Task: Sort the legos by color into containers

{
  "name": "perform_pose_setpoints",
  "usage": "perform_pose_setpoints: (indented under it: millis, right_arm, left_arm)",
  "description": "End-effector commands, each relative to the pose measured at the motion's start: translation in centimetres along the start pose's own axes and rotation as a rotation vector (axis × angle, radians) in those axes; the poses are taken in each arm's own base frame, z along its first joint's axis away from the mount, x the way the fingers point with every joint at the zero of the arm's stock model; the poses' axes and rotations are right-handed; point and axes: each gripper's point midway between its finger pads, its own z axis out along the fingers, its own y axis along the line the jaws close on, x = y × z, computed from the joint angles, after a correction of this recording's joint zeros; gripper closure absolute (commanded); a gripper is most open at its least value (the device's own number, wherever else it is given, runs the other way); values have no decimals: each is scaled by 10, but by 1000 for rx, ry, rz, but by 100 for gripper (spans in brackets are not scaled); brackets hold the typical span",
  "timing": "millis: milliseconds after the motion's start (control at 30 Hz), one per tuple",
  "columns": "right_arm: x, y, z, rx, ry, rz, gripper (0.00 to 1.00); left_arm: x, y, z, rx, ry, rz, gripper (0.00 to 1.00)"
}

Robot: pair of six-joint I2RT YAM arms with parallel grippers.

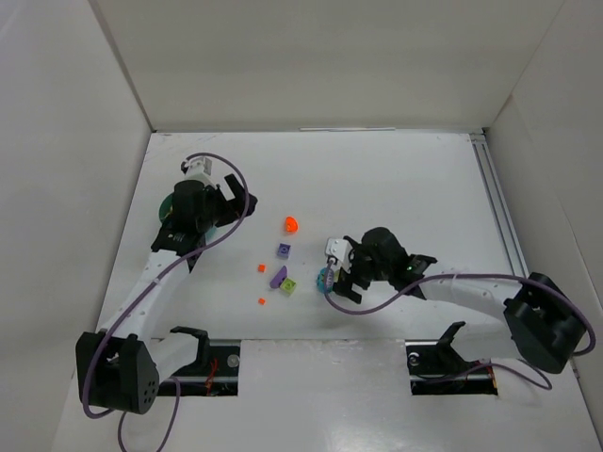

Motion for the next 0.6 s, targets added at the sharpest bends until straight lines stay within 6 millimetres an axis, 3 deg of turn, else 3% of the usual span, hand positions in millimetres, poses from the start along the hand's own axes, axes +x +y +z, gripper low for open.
perform_pose_setpoints:
  millis: [0,133,300,467,567]
  right_arm:
    - [-22,3,10,-51,-36,-52,0]
    - [-6,-2,26,-39,44,-38,0]
    - [-8,-12,32,-9,62,-56,0]
    - [-7,-10,36,-34,62,-78,0]
    - [3,-7,47,-60,90,-66,6]
  left_arm:
    - [-9,-15,1,82,-36,39,0]
    - [-5,-15,4,97,-26,49,0]
    - [-3,-13,6,92,-18,56,0]
    - [-1,-11,8,88,-10,64,0]
    - [-1,-11,8,88,-10,64,0]
